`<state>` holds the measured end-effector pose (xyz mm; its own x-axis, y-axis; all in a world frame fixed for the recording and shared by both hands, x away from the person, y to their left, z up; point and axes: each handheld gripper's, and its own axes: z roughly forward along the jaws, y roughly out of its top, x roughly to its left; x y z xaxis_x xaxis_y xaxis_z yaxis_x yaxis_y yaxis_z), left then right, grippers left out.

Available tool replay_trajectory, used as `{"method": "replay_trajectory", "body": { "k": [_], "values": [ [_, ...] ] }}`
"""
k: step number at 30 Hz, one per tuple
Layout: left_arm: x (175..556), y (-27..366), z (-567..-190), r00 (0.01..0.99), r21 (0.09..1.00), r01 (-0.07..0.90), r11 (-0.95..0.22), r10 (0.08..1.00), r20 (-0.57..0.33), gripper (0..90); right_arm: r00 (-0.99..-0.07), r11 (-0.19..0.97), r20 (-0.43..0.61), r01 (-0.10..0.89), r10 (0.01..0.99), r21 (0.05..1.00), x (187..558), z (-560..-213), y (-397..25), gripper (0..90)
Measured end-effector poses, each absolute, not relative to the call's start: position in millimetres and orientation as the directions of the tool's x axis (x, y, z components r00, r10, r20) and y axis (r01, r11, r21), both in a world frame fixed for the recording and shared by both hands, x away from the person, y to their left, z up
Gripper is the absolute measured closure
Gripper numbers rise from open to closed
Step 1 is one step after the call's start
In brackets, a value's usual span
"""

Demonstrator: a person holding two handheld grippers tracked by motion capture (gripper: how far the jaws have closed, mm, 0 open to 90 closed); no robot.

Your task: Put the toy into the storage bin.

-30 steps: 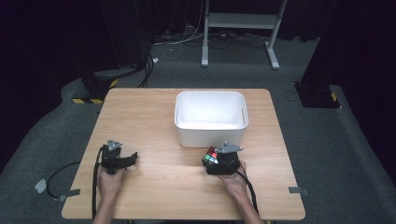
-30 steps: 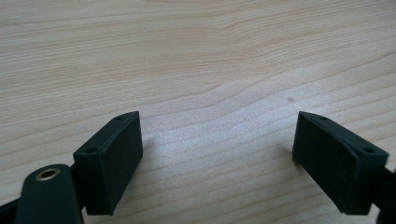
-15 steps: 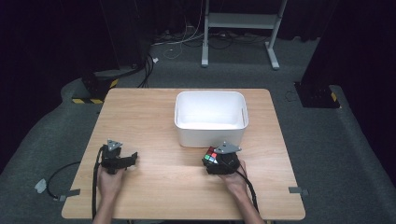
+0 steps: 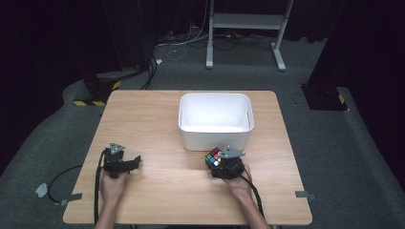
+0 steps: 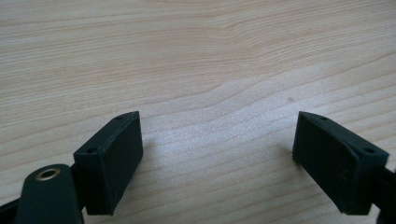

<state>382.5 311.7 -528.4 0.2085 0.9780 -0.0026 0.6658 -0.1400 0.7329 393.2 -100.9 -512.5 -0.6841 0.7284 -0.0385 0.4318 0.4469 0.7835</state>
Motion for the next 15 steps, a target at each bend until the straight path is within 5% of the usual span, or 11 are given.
{"method": "replay_trajectory", "body": {
  "k": [15],
  "values": [
    [382.5,311.7,-528.4,0.208,0.733,0.666,-0.141,0.978,-0.002,16.3,-0.7,0.463,-0.058,0.405,0.711,0.788,390.9,-509.8,-102.3,33.7]
  ]
}}
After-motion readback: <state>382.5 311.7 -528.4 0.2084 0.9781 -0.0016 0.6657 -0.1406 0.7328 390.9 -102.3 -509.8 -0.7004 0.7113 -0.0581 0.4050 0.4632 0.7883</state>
